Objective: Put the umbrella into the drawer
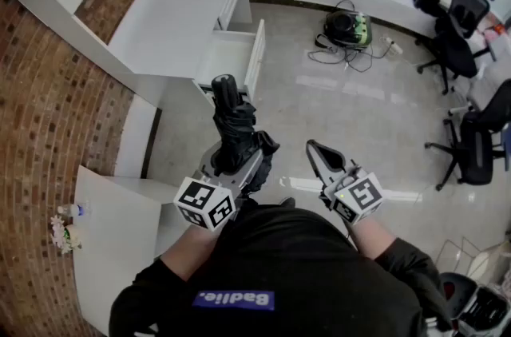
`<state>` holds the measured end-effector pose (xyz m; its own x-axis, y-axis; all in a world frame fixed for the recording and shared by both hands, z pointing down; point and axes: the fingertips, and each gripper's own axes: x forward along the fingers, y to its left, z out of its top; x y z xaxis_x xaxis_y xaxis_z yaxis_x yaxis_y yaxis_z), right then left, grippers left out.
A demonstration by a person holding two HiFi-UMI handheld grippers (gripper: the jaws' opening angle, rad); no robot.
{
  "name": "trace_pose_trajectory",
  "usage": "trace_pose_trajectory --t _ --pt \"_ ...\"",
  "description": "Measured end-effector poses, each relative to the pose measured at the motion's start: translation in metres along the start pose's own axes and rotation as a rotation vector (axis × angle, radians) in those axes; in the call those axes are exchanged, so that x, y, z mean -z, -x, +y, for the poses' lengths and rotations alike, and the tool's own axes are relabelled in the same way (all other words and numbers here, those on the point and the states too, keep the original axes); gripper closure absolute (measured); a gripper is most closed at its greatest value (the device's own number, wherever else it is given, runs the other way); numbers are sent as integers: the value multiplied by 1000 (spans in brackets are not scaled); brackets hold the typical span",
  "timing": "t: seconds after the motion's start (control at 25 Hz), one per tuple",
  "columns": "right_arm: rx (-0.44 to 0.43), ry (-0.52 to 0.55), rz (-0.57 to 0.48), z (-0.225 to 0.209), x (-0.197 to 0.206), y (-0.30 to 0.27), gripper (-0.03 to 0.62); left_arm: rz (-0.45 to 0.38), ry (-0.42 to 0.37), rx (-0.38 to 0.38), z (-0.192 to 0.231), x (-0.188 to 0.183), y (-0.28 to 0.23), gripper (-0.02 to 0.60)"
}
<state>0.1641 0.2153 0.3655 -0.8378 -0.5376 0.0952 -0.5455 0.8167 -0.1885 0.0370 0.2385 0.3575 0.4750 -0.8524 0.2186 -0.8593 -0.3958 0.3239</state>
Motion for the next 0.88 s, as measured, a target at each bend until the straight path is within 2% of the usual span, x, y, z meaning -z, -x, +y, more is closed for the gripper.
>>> trace_pose_trajectory --t 0.68,0.88 --pt "-10 16 18 -2 -2 11 565 12 -4 10 -8 1 -1 333" --pt "-14 3 20 0 0 9 565 11 1 -9 0 1 0 333"
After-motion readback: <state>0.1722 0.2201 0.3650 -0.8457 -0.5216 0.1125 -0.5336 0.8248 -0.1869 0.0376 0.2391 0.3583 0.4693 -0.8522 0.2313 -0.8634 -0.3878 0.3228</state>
